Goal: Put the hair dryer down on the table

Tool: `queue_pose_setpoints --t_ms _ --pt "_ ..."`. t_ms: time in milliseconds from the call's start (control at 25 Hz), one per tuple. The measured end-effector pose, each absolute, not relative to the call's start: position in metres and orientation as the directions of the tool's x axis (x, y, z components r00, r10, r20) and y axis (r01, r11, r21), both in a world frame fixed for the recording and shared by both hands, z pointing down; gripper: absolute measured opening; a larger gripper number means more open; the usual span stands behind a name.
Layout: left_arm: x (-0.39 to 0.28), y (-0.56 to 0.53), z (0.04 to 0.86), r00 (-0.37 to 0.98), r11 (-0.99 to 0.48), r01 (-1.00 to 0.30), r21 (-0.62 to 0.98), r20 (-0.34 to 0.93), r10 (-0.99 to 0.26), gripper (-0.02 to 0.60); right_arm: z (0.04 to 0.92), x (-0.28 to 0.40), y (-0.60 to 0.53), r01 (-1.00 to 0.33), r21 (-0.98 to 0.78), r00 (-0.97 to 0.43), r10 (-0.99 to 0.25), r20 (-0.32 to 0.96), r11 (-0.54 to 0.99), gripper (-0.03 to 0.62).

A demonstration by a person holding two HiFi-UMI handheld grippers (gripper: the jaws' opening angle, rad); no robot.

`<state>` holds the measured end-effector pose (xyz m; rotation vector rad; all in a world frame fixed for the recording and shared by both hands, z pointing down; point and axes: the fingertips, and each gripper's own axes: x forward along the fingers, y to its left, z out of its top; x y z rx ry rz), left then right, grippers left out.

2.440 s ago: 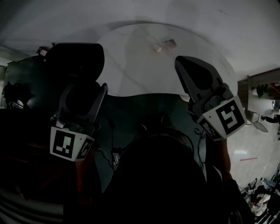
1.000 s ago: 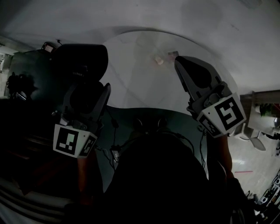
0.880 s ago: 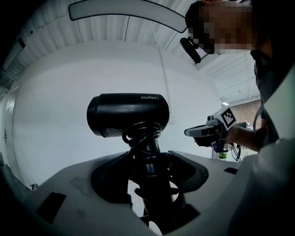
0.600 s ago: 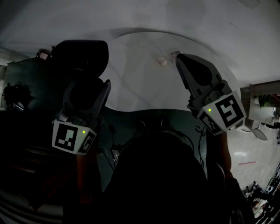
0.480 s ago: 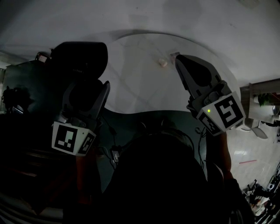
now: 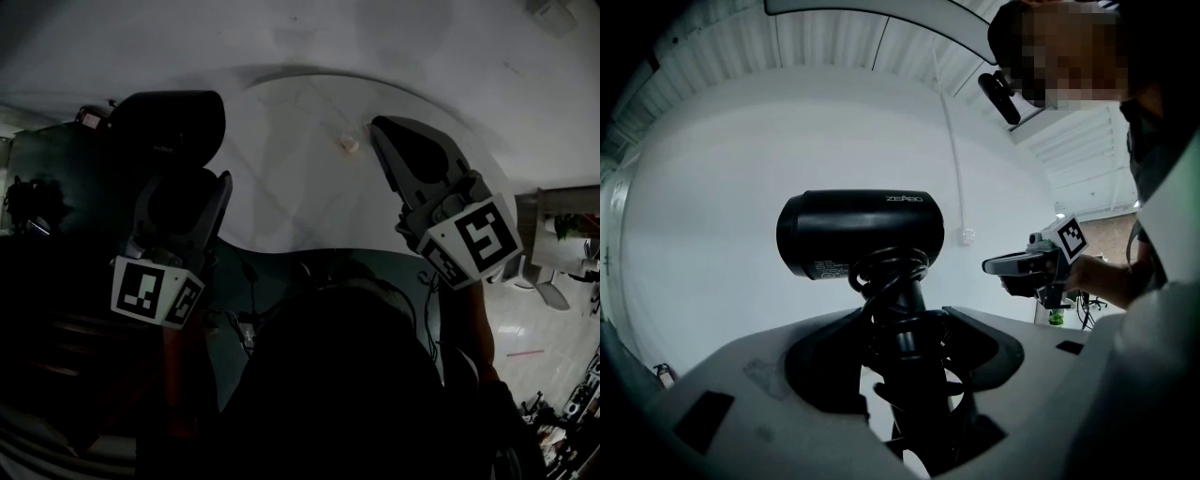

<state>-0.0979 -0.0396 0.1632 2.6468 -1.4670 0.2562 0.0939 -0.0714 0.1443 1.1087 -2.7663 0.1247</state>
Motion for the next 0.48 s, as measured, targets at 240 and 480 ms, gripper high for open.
queue_pose_setpoints --t_ms 240,480 --pt "-0.087 -0.056 0.172 0.471 -0.478 -0.878 0.017 0.203 -0.859 0.242 0.153 0.101 -0.098 -0.651 -0.041 -0.754 -0.639 0.150 0.758 0.008" --pt "-0.086 -0.054 0.170 0.427 -0.432 -0.902 0.018 0.202 -0.882 0.242 0.153 0.099 -0.106 -0.608 -0.042 -0.789 -0.597 0.148 0.793 0.008"
